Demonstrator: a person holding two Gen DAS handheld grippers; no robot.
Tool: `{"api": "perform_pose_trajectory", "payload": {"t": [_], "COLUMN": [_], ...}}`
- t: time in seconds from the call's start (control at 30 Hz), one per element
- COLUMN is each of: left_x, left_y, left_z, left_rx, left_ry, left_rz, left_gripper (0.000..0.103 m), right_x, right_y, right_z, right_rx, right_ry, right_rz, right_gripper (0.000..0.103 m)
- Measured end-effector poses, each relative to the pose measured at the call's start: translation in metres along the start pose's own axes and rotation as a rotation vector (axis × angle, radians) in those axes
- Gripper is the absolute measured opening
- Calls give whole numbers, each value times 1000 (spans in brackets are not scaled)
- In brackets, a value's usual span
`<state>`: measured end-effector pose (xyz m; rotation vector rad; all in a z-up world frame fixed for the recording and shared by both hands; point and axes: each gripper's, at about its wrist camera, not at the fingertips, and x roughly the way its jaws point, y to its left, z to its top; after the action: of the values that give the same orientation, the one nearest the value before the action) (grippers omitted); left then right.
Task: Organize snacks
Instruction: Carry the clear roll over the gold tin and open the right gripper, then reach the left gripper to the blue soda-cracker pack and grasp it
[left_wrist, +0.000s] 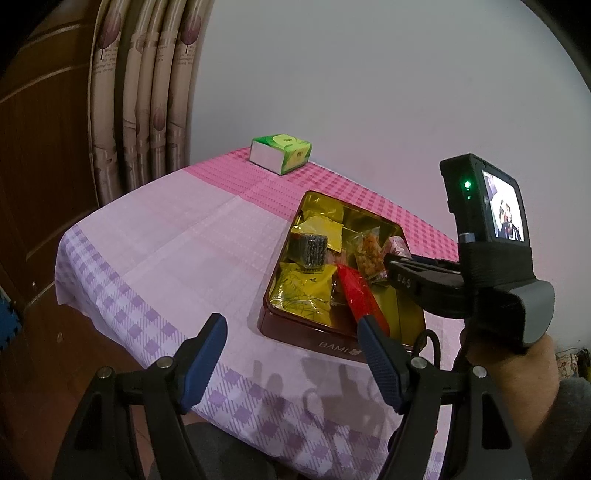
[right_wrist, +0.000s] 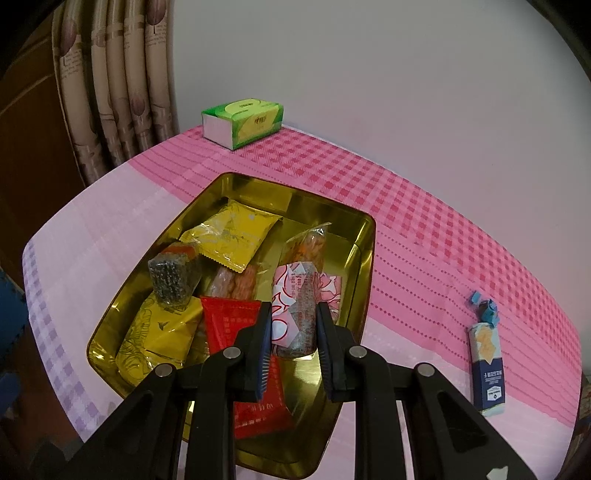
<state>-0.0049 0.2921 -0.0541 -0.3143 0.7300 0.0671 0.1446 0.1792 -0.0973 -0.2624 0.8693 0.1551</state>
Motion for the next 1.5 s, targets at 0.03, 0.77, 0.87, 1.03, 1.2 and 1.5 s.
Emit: {"api": "perform_pose_trajectory", "payload": {"t": [0.03,0.77,0.87,1.03,1.2,1.5], "left_x": [0,0,-1,0,10,25], "left_y": [0,-4,-9,-30,-63,-181], "left_z": [0,-2,-3,-13,-40,-67], "left_rx": [0,23,38,117,251,491], "left_ry": [1,-11,-15,-4,19,58], "left_rz": [0,2,-3,-39,-74,-200], "left_gripper": [75,75,75,75,75,75], "right_x": [1,-38,-56,-89,-114,-154], "right_y": [0,-65,-96,-158,-213,-284], "right_z": [0,-37,-69,-137,-194,-268], "right_rx": [0,126,171,299,415,590], "right_ry": [1,-77,-89,-95,-102,-155], "right_rz": [1,27,-1,-79,-145,-223], "right_gripper": [20,61,62,69,70,78]}}
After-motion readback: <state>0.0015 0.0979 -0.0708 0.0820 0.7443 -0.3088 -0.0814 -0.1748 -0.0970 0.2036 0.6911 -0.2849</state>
